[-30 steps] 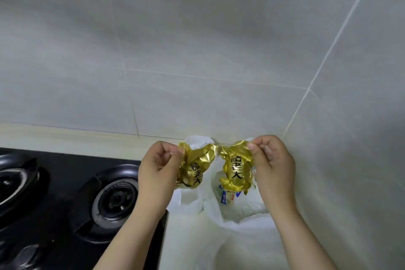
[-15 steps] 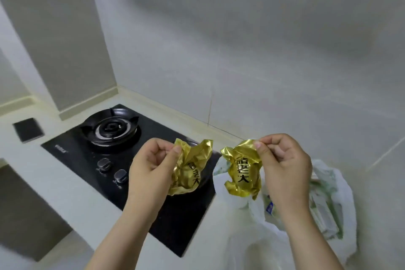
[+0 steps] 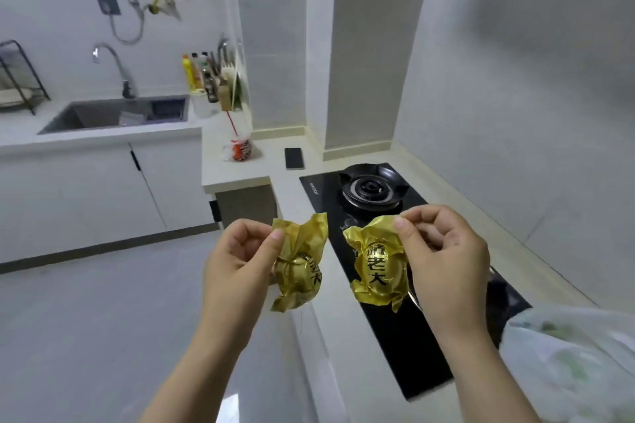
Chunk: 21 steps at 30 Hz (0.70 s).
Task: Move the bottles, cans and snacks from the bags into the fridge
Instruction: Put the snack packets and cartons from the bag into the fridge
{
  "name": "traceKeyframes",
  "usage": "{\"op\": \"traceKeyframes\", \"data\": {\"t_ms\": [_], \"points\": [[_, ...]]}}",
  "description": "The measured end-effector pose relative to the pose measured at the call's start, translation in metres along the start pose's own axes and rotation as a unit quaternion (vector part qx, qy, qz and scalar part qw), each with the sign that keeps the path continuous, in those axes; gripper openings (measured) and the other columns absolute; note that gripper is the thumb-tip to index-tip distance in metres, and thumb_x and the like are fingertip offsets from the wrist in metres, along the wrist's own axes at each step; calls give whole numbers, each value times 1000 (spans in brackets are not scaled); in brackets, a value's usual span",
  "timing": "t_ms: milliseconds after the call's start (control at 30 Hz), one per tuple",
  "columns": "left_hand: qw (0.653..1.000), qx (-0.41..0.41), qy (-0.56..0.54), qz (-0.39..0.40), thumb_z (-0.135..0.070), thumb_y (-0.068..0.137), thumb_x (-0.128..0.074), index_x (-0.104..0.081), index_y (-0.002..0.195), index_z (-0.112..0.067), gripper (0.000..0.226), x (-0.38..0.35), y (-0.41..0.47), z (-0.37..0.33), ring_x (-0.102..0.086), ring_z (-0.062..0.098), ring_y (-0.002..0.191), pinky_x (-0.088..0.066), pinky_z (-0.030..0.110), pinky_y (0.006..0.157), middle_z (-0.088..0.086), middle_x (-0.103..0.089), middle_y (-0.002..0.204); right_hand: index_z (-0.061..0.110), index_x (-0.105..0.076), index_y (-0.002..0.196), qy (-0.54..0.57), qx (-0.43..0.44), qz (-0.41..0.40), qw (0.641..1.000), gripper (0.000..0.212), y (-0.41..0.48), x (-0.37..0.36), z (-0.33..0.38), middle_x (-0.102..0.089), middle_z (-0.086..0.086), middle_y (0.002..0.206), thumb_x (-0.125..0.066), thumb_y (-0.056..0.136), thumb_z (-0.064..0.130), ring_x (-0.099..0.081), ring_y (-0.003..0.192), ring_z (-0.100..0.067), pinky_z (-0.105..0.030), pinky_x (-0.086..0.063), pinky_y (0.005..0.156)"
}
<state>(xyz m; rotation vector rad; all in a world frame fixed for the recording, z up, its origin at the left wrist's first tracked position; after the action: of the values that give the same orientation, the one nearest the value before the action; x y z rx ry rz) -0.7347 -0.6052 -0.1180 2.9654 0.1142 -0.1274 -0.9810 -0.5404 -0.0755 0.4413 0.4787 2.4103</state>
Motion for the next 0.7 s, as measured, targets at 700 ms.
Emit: {"op": "traceKeyframes", "data": {"t_ms": [700], "points": [[937,-132,9,-322,-10,89,-63,-61,77,-15,13,407,-61,-127,-64,15,65,-53,27,59,-1,-68,67,24,-66,85,222,166,264,924,7,-142,-324,253,-68,13,77,-70,85,18,-67,81,-4,-17,-55,65]]}}
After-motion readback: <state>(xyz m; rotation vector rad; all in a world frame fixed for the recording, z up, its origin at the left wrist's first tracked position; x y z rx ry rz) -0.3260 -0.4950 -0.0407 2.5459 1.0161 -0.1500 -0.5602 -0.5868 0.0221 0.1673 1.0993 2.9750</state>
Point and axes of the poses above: each hand's wrist, its own y-axis towards the middle knuckle, its own x-axis out of the back of the hand, z = x × y, the point moved 9 cm from there along y, towards the middle knuckle
